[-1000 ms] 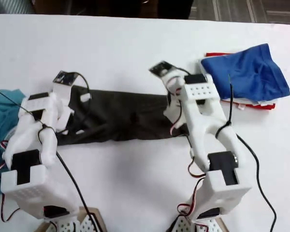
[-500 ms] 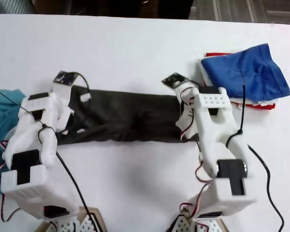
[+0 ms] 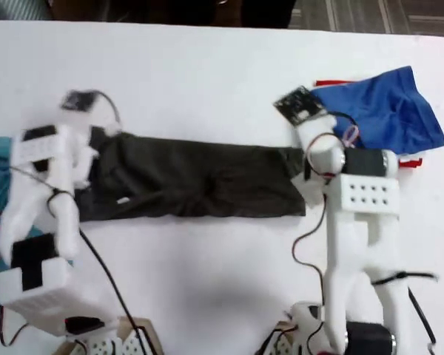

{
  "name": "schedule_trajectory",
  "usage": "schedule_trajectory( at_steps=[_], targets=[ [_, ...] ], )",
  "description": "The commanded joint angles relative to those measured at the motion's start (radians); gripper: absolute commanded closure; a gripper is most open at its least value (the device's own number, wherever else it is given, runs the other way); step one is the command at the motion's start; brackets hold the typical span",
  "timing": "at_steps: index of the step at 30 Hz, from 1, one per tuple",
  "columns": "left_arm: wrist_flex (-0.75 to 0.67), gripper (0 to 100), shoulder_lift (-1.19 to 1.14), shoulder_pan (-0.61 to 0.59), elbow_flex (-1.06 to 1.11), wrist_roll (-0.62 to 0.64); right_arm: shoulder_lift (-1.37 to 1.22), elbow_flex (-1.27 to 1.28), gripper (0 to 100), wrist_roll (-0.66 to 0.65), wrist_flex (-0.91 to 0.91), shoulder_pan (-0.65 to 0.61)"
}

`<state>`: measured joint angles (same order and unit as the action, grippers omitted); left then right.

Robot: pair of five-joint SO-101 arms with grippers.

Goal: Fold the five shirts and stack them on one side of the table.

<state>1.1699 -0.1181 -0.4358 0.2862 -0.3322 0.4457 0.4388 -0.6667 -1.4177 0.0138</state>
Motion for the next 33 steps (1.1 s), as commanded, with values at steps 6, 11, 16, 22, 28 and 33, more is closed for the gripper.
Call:
schedule_trajectory(
  at_steps=[6,11,16,22,28,33],
  targets=[
    [0.041,74,-0.216,-0.109,-0.168,0.071,0.160,0.103,97.8,-0.006,-0.013,0.077],
    [0.078,75,-0.351,-0.094,-0.308,0.097,0.237,0.163,97.8,-0.006,-0.013,0.077],
    [0.166,75,-0.468,-0.060,-0.403,0.097,0.286,0.209,97.8,-0.006,-0.013,0.077],
    [0.364,76,-0.566,0.040,-0.518,0.091,0.323,0.213,97.8,-0.006,-0.013,0.081],
    [0.442,98,-0.600,0.060,-0.565,0.068,0.401,0.213,97.8,-0.006,-0.082,0.102],
    [0.474,97,-0.589,0.015,-0.568,0.061,0.467,0.293,97.8,-0.006,-0.061,0.157]
  ],
)
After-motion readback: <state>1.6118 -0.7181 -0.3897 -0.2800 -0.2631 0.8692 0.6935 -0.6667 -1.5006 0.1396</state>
